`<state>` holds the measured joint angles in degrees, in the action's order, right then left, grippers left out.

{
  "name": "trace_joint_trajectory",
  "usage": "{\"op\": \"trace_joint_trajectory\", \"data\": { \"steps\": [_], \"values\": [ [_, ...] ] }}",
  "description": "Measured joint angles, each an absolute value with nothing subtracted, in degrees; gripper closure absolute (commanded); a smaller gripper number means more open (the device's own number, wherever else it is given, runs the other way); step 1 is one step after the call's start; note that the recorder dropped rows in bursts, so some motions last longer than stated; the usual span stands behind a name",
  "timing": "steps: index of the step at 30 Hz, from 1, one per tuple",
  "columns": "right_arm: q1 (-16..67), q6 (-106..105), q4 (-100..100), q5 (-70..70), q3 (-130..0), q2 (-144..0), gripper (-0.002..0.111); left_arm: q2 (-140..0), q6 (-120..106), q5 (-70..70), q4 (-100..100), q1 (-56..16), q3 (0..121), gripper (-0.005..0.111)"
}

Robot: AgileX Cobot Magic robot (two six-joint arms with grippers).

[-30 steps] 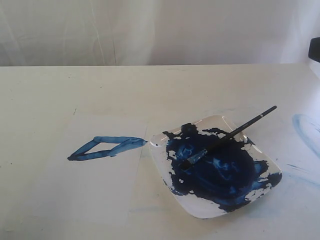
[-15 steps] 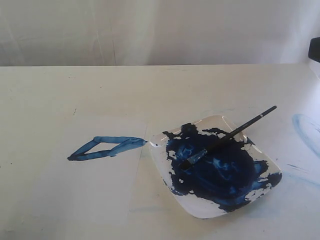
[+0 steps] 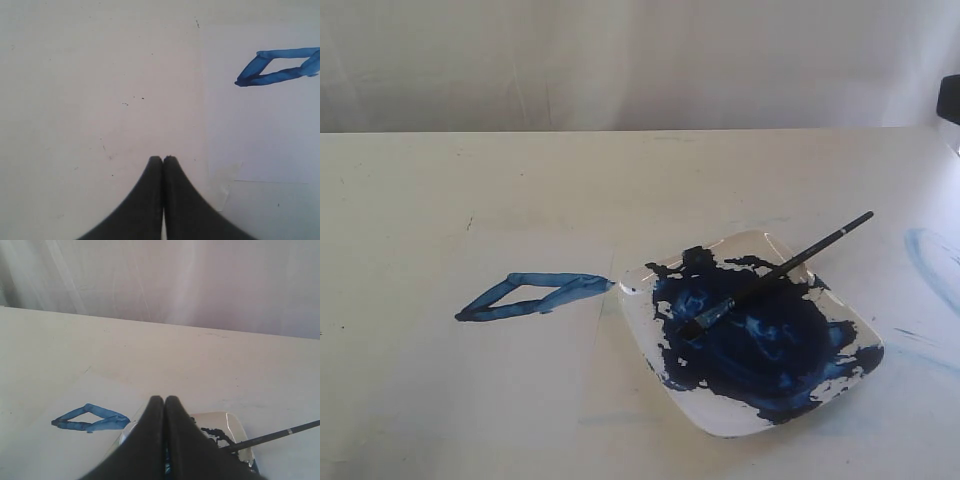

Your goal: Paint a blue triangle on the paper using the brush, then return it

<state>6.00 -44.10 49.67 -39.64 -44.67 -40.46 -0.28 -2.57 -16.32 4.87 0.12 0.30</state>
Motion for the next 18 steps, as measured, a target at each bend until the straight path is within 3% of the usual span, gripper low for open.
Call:
{"op": "trace_joint_trajectory", "data": {
  "steps": [18],
  "values": [
    [10.1,-44.1,49.2,-39.6,-44.7,-33.8,0.108,-0.3,-2.6,-16.3,4.9,0.1,0.3,0.107]
  ]
}}
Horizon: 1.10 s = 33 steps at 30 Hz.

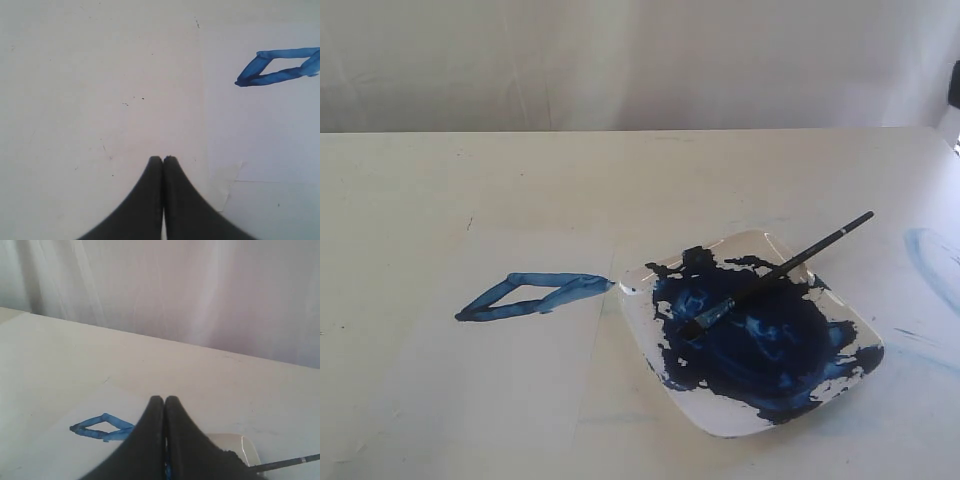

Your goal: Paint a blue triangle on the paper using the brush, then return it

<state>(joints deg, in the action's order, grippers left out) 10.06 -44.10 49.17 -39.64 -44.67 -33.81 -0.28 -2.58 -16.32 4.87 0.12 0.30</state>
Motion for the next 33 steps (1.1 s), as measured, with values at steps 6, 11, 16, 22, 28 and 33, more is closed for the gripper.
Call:
{"op": "trace_joint_trajectory", "data": {
  "steps": [6,11,16,22,28,33],
  "values": [
    [10.2,-44.5,48.9,-39.2,-44.7,-24.7,0.108,-0.3,-2.6,-16.3,4.9,0.1,0.3,0.107],
    [10.2,-44.6,48.4,-38.7,-44.7,-18.1,0.108,-0.3,-2.6,-16.3,4.9,0.1,0.3,0.107],
    [10.2,-43.8,52.8,-32.8,-44.7,-14.4,0.108,-0.3,-2.6,-16.3,4.9,0.1,0.3,0.107],
    [10.2,-39.0,68.7,-20.0,-44.7,-14.1,0.108,-0.3,-2.6,-16.3,4.9,0.1,0.3,0.107],
    [10.2,-34.9,57.8,-18.0,-39.4,-13.9,0.108,-0.3,-2.6,-16.3,4.9,0.1,0.3,0.107],
    [10.2,-10.5,18.5,-18.0,-30.1,-13.7,0.108,-0.3,-2.6,-16.3,4.9,0.1,0.3,0.107]
  ]
}}
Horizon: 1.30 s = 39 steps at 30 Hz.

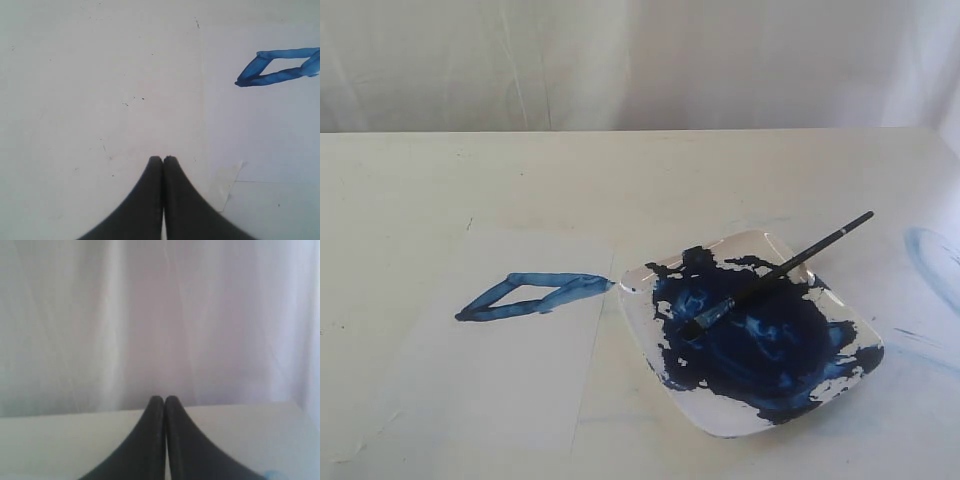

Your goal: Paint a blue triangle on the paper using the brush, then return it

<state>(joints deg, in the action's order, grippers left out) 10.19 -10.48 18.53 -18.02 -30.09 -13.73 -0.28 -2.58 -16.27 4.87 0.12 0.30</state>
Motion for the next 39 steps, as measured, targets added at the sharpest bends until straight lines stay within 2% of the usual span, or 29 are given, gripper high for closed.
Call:
{"op": "trace_joint_trajectory", "data": {
  "steps": [5,21,27,39],
  "values": [
    [10.2,-7.9,9.8,-18.3,-23.4,-13.7,0.108,-0.3,-2.6,-16.3,4.9,0.1,0.3,0.107],
    [10.2,-7.5,8.4,-18.4,-0.7,-5.7,0.108,-0.3,-2.6,-16.2,4.9,0.1,0.3,0.107],
    [10.1,-7.5,6.4,-16.7,-0.2,-0.6,0.108,-0.3,-2.6,-16.2,4.9,0.1,0.3,0.107],
    [2.3,-7.5,1.2,-16.2,-0.2,-0.4,0.108,-0.3,-2.6,-16.2,4.9,0.1,0.3,0.107]
  ]
}}
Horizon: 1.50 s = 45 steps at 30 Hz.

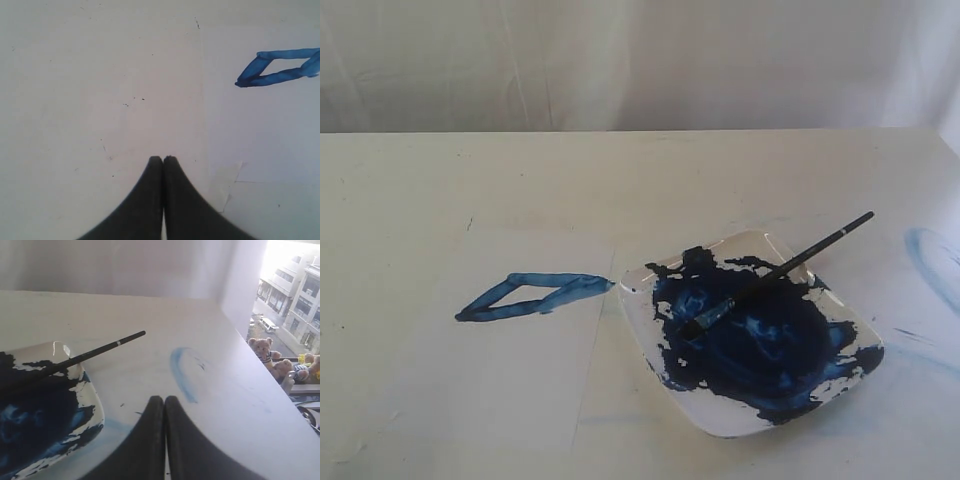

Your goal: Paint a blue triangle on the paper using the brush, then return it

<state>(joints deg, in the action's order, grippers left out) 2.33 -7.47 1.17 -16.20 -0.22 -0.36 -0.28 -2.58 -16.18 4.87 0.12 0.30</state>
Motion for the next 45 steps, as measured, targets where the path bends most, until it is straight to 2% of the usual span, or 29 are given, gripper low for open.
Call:
{"op": "trace_joint_trajectory", "data": {
  "steps": [7,16,45],
  "values": [
    [2.9,-5.7,0.5,-17.2,-0.2,-0.4,0.108,-0.3,-2.6,-16.2,4.9,0.1,0.3,0.107],
    [6.4,7.1,0.3,-18.3,-0.1,-0.4,0.108,-0.3,-2.6,-16.2,4.9,0.1,0.3,0.107],
    [6.9,6.8,0.0,-18.6,-0.1,-0.4,0.108,-0.3,-2.6,-16.2,4.9,0.1,0.3,0.107]
  ]
}}
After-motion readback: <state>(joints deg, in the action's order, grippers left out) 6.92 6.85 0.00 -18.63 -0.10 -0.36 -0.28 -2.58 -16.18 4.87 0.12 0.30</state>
